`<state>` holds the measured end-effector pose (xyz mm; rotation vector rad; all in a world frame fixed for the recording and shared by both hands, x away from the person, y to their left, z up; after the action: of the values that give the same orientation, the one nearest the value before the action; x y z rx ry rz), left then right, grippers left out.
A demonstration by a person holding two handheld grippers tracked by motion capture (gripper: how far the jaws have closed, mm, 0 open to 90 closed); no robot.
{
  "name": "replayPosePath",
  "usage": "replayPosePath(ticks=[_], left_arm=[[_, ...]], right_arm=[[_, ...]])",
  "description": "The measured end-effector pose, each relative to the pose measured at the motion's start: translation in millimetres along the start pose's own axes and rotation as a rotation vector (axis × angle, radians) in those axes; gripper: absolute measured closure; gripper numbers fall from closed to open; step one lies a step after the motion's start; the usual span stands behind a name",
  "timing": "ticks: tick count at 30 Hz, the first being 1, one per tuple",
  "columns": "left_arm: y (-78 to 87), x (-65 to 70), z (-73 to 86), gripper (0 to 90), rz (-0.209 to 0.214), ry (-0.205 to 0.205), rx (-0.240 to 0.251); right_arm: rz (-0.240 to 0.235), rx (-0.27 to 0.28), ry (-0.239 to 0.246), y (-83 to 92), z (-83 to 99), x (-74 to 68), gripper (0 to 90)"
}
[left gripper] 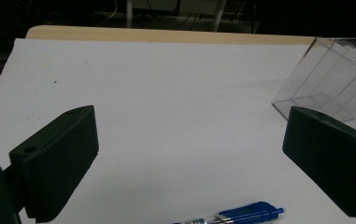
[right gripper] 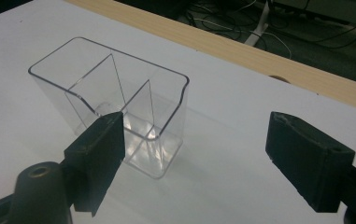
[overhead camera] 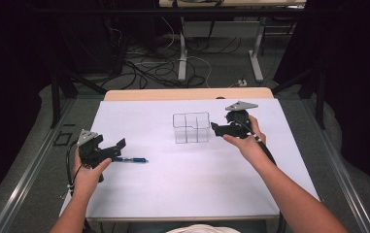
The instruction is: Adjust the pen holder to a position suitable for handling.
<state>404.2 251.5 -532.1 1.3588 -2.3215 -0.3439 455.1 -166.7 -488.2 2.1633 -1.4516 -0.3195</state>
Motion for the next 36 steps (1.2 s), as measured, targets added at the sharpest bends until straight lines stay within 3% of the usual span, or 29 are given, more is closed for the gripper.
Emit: replayPosePath(ticks=[4,12,20,25,29,36], left_arm=[[1.1,0.8,-0.1,2.2,0.011,-0.008,-0.007],[1.6,4.7,-0.6,0.2,0.028,-0.050,-0.013],[0.6,7.2,2.1,0.2,0.027,-0.089,-0.044],[0.6,8.1,2.5,0.2,0.031,-0.095,-0.044],[1.4,9.6,2.4,0.7,0.044,-0.107,-0.053],[2.5,15.8,2.1,2.4,0.049,-0.169,-0.093]], right_arm=[[-0.017,-0.002,-0.017,10.0,13.4,7.5,18.2],[-0.007,0.029,-0.034,27.7,31.7,21.2,13.7],[-0.018,0.072,-0.064,38.8,49.7,29.2,0.0],[-0.030,0.084,-0.018,39.7,59.1,25.0,0.0],[-0.040,0.096,0.045,38.6,64.3,17.1,0.0],[-0.051,0.089,0.089,36.4,68.6,8.5,0.0]])
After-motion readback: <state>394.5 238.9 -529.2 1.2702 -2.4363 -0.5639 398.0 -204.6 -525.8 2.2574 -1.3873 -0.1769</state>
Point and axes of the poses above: each handheld gripper's, and its own axes: y roughly backward along the jaws, z roughly out of its underside, x roughly to its right, the point moved 5 cm from there along -y, roughly forward along the jaws, and after that the axes turned 7 degrees about z, right-handed, at the moved point
